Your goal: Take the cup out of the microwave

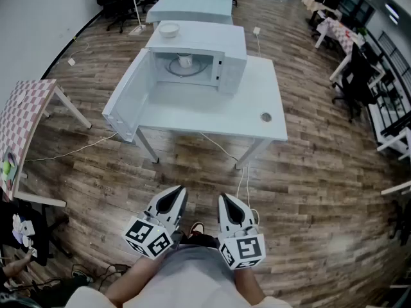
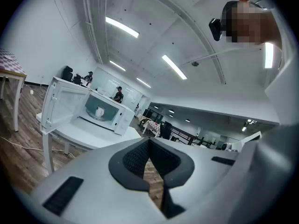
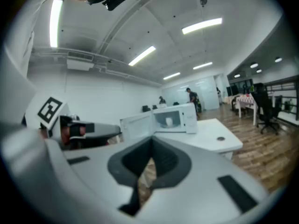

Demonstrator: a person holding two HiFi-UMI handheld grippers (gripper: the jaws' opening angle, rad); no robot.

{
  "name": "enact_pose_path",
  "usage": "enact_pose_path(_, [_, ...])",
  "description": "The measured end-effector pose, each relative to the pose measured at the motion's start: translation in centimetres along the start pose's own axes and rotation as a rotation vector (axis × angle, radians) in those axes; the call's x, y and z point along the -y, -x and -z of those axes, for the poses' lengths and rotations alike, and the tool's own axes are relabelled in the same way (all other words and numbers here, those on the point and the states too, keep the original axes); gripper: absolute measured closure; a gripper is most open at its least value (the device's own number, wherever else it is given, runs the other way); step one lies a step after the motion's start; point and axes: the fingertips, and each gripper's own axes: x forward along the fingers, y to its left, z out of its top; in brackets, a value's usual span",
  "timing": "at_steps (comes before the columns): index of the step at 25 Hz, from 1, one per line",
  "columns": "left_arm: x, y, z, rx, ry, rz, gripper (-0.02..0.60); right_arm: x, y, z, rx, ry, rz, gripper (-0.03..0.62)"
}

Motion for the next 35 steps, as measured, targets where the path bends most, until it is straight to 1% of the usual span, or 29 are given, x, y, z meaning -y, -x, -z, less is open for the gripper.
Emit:
enact_pose_path(3, [1.5,0.6,0.7,-0.007,-0.007,0.014,0.571,-0.7,1.4,-0.1,0.002,0.020,-0.016,0.573])
enact_pose_path(6, [2.3,1.2,0.8,-0.011,-0.007,0.007,0.571,-1.5,2.2,-0.4,0.006,0.028,-0.031,0.574])
enact_pose_path(13, [2.5,1.7,0.4,-0.005,-0.021,0.001,0.571,-1.8,2.4,-0.9,0.021,0.025,-0.040,0.572])
enact_pose_path(17, [2.6,1.8,-0.2,0.001,-0.019,-0.003,0.571,-2.2,2.3,-1.4,0.029,-0.007,-0.064,0.572])
enact_pose_path(20, [1.9,1.7,-0.5,0.004,-0.012,-0.010,0.571,-2.6,1.6,-1.7,0.037,-0.017,-0.079,0.572])
enact_pose_path(26, [-0.1,0.8,-1.5,0.012,0.014,-0.013,0.571,-2.8,-1.2,-2.1,0.018,-0.003,-0.088,0.572])
enact_pose_path(29, [-1.2,0.1,-2.3,0.019,0.018,-0.010,0.571,-2.8,-2.7,-2.5,0.011,0.001,-0.094,0.572])
enact_pose_path(33, [-3.2,-0.8,-3.5,0.042,0.024,-0.021,0.571,-3.2,-5.0,-2.9,0.000,0.018,-0.122,0.572])
enact_pose_path(35, [-4.2,-1.3,-4.0,0.045,0.028,-0.022,0.571,-3.2,-6.3,-3.2,0.008,0.022,-0.117,0.572])
